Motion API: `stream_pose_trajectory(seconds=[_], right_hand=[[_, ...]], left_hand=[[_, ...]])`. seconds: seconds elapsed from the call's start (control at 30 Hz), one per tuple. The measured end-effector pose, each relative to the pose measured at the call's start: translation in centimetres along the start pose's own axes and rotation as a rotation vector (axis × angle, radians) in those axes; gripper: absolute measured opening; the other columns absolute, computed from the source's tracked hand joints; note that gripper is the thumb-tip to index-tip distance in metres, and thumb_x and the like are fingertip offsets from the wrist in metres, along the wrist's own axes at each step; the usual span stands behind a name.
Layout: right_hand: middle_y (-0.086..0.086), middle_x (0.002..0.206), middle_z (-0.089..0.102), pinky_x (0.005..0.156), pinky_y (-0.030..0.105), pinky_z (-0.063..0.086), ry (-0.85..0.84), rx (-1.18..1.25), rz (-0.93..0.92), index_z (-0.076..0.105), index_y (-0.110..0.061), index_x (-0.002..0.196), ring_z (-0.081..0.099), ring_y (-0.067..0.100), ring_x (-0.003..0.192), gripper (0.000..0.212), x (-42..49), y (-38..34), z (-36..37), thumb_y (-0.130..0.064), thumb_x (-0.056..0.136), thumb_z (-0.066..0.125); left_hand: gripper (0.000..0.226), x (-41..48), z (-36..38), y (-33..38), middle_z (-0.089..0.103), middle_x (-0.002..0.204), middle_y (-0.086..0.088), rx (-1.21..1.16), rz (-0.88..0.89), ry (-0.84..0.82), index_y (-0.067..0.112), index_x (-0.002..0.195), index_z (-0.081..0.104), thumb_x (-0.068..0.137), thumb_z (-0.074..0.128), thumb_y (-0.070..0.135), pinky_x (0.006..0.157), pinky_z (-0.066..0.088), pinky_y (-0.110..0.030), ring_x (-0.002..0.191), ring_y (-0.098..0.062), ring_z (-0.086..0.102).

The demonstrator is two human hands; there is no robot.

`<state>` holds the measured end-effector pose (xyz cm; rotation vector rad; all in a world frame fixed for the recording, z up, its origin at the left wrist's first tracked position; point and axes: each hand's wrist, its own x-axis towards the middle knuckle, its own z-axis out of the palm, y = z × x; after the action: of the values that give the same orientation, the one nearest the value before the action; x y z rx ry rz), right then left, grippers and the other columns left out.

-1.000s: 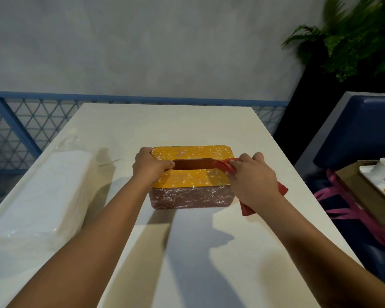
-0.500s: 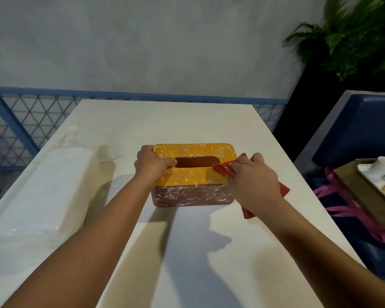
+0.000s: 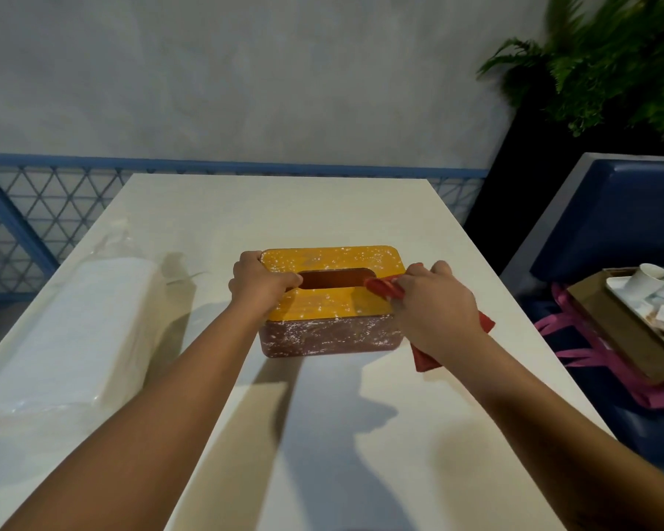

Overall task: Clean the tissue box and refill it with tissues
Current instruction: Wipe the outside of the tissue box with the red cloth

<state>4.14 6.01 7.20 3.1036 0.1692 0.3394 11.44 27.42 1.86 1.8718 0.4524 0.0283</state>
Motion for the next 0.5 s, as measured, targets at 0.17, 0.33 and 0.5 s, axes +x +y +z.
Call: stream_pose_trajectory(seconds=[0.17, 0.33, 0.5], right_hand=[[-0.002, 0.109, 0.054, 0.067, 0.03, 0.037, -0.027, -0.019, 0.108, 0.062, -0.019, 0.107, 0.041, 0.024, 0.112, 0.028, 0.6, -2.8, 0.2, -0.02, 0.09, 0.041], [0.002, 0.102, 0.062, 0.081, 0.035, 0.036, -0.07, 0.262, -0.007, 0.065, -0.019, 0.101, 0.049, 0.027, 0.103, 0.035, 1.2, -4.0, 0.3, -0.031, 0.096, 0.032], [0.006, 0.064, 0.057, 0.062, 0.035, 0.038, -0.003, 0.903, 0.341, 0.058, -0.009, 0.069, 0.052, 0.026, 0.062, 0.032, 0.7, -0.3, -1.4, -0.029, 0.092, 0.05]], left_hand=[[0.103, 0.2, 0.1, -0.2, 0.058, 0.119, -0.009, 0.003, 0.01, -0.001, 0.015, 0.126, 0.045, 0.032, 0.075, 0.045, 0.088, 0.052, -0.052, 0.106, -0.033, 0.059], [0.1, 0.1, 0.1, -0.1, 0.057, 0.119, -0.009, 0.009, 0.008, 0.011, 0.014, 0.125, 0.045, 0.035, 0.076, 0.041, 0.088, 0.052, -0.05, 0.106, -0.033, 0.059], [0.109, 0.3, 0.1, -0.2, 0.058, 0.12, -0.009, -0.002, 0.013, 0.001, 0.014, 0.126, 0.045, 0.027, 0.074, 0.048, 0.089, 0.052, -0.05, 0.105, -0.033, 0.06]])
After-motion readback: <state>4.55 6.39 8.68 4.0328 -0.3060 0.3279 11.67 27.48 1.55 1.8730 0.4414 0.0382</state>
